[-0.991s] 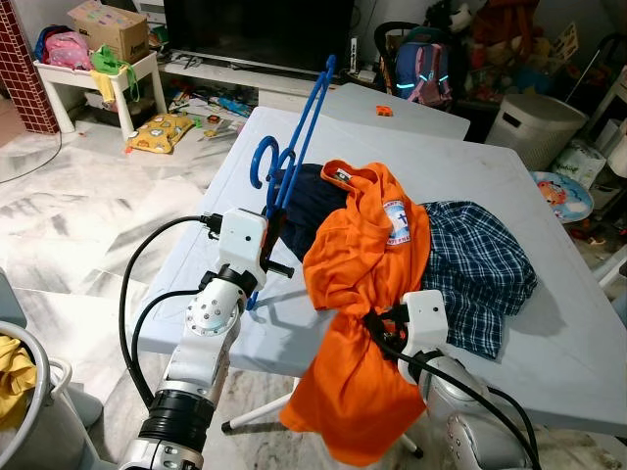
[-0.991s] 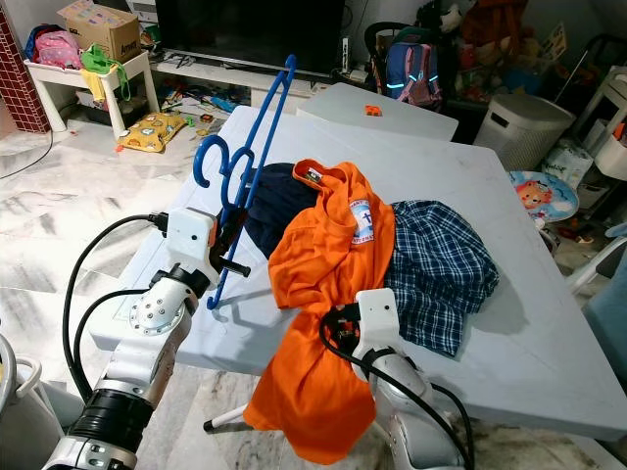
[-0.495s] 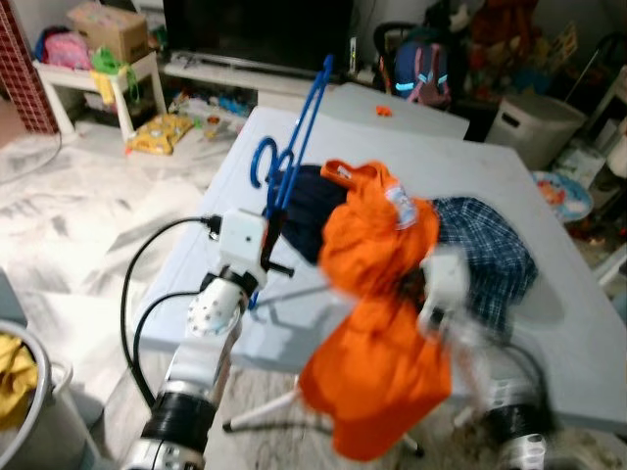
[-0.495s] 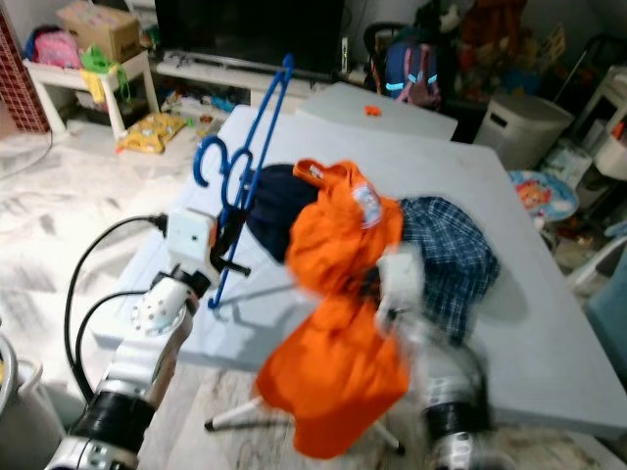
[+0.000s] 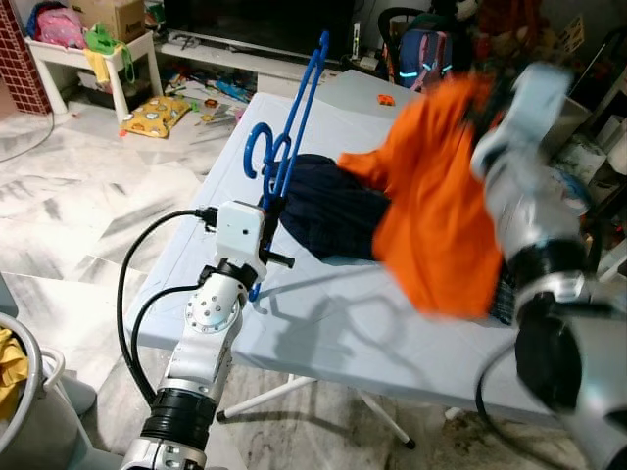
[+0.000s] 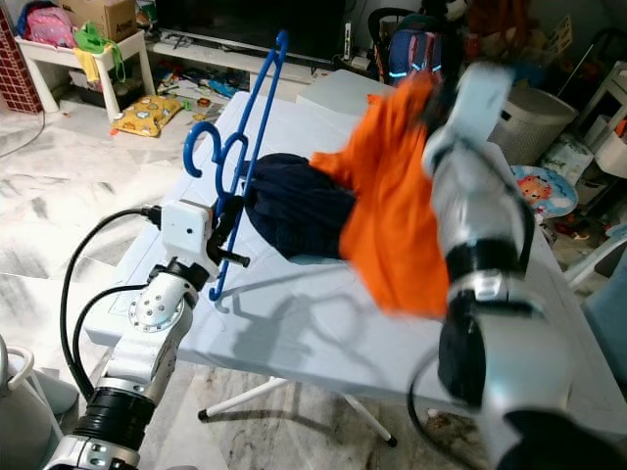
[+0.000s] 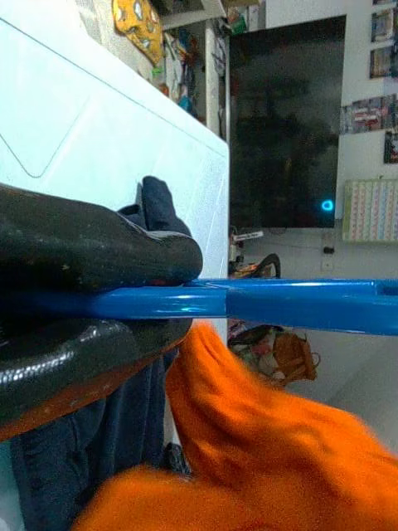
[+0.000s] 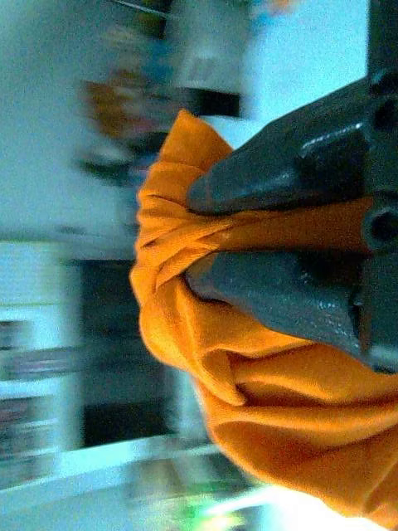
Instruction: Hang hanger
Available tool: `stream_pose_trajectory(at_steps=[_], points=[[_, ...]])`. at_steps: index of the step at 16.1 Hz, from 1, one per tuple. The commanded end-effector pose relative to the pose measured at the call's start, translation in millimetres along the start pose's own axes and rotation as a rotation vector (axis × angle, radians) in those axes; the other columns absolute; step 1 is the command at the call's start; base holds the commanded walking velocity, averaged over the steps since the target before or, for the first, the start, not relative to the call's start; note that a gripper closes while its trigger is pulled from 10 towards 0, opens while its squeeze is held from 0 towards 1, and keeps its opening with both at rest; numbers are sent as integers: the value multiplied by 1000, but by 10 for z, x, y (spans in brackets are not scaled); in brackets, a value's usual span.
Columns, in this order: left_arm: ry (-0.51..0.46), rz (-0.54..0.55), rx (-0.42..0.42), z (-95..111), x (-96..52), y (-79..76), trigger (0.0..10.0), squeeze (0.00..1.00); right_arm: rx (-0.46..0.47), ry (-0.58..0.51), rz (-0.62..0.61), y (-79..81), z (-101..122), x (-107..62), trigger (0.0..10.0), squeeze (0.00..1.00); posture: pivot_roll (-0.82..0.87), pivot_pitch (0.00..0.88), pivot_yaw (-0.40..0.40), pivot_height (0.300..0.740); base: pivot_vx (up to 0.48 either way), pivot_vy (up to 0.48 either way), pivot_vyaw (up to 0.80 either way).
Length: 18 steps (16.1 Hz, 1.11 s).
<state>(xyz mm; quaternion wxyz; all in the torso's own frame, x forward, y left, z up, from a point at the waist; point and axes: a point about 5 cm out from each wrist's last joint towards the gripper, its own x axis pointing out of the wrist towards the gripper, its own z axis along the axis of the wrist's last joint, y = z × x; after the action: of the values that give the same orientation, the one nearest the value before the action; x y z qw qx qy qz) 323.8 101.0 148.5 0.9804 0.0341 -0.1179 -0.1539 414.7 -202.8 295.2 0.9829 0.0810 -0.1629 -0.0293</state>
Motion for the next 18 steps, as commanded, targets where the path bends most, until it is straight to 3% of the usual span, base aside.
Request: stream_pose_trajectory(at_steps=[1, 2, 5, 6, 7, 8, 9, 10, 15, 18], points=[[54, 4, -6, -109, -44, -16, 10000, 0, 21, -158, -30, -89, 361, 54, 0, 0, 211, 0, -188, 740, 0, 0, 0], [54, 5, -7, -111, -46, -24, 10000, 0, 16, -196, -28, -84, 414, 59, 0, 0, 212, 0, -190, 740, 0, 0, 0], [55, 5, -9, -117, -52, -41, 10000, 0, -40, -165, -13, -85, 106, -49, 0, 0, 208, 0, -186, 740, 0, 0, 0], [56, 0, -8, -120, -49, -52, 10000, 0, -103, -69, -13, -113, -248, -168, 0, 0, 204, 0, -183, 740, 0, 0, 0], [57, -5, -10, -122, -43, -60, 10000, 0, -184, 90, 27, -96, -597, -286, 10000, 0, 201, 0, -180, 740, 0, 0, 0], [59, -9, -11, -125, -40, -67, 10000, 0, -214, 200, 84, -72, -865, -417, 10000, 0, 199, 0, -178, 740, 0, 0, 0], [59, -10, -11, -126, -39, -68, 10000, 0, -212, 213, 93, -69, -913, -448, 10000, 0, 199, 0, -178, 740, 0, 0, 0], [59, -14, -13, -126, -35, -79, 10000, 0, -224, 293, 151, -61, -1141, -605, 10000, 1000, 197, 0, -176, 740, 0, 0, 0], [70, -34, -17, -143, -28, -104, 10000, 0, -251, 434, 215, -247, -1480, -975, 10000, 1000, 191, 0, -165, 740, 0, 0, 0], [83, -45, -12, -166, -39, -106, 10000, 0, -223, 348, 171, -359, -1344, -1010, 10000, 1000, 185, 0, -159, 740, 0, 0, 0]])
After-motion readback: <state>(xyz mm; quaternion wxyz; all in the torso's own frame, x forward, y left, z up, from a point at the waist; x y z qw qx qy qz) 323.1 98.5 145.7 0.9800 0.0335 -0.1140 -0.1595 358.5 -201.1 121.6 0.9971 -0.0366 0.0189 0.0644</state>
